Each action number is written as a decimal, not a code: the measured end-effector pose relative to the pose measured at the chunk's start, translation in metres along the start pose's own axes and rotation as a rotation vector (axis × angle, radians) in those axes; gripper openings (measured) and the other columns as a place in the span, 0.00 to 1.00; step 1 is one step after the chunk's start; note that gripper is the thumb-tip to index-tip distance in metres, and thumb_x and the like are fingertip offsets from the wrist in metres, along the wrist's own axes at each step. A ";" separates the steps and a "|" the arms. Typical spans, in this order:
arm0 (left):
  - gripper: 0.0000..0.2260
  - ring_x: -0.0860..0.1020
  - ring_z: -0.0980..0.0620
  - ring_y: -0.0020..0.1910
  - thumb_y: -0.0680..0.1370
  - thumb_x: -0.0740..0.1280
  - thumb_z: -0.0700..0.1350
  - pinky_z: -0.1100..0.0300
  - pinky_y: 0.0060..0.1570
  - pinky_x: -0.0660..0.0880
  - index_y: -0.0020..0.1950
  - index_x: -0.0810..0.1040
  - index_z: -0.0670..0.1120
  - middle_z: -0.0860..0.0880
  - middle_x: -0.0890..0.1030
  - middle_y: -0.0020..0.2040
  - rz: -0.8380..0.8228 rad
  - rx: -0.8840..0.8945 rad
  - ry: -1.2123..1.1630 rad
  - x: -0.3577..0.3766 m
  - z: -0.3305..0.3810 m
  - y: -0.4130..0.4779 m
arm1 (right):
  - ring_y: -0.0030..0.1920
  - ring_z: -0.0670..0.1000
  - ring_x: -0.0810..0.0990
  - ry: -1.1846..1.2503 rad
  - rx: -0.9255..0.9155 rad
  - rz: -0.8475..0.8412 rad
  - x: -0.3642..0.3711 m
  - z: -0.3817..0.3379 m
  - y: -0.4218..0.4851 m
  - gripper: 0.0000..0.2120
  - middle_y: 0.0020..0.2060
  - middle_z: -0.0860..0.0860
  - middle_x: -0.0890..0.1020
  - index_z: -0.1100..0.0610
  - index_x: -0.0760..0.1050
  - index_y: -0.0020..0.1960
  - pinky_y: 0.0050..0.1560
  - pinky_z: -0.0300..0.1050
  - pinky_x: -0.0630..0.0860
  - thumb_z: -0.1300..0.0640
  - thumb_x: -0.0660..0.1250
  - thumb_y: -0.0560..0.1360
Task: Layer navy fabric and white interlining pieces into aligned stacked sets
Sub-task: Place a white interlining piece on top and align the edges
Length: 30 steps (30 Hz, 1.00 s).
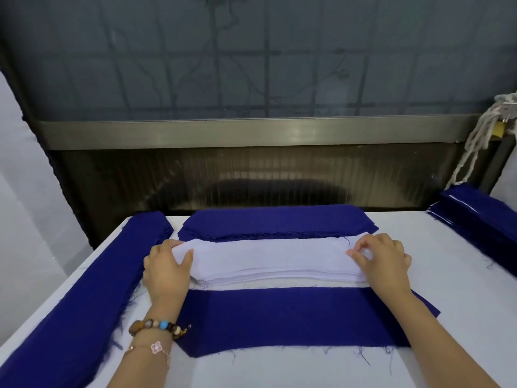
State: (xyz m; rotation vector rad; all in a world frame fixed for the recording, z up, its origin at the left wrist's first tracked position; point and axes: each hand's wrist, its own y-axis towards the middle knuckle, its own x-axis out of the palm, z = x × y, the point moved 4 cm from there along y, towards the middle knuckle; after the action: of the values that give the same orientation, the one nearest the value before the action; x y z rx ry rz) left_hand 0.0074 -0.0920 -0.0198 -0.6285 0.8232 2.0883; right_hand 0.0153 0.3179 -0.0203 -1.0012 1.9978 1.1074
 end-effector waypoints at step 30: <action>0.10 0.82 0.51 0.52 0.79 0.65 0.41 0.58 0.48 0.77 0.49 0.83 0.55 0.54 0.85 0.49 -0.237 0.002 -0.882 -0.012 -0.018 0.009 | 0.73 0.55 0.60 0.214 -0.017 -0.394 -0.005 0.001 -0.004 0.25 0.75 0.50 0.61 0.46 0.58 0.75 0.72 0.56 0.59 0.51 0.60 0.80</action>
State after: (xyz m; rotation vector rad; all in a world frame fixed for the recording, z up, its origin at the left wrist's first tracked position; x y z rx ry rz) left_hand 0.0097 -0.1149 -0.0210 0.2138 0.2239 1.8627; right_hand 0.0215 0.3190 -0.0185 -1.4980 1.8397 0.8312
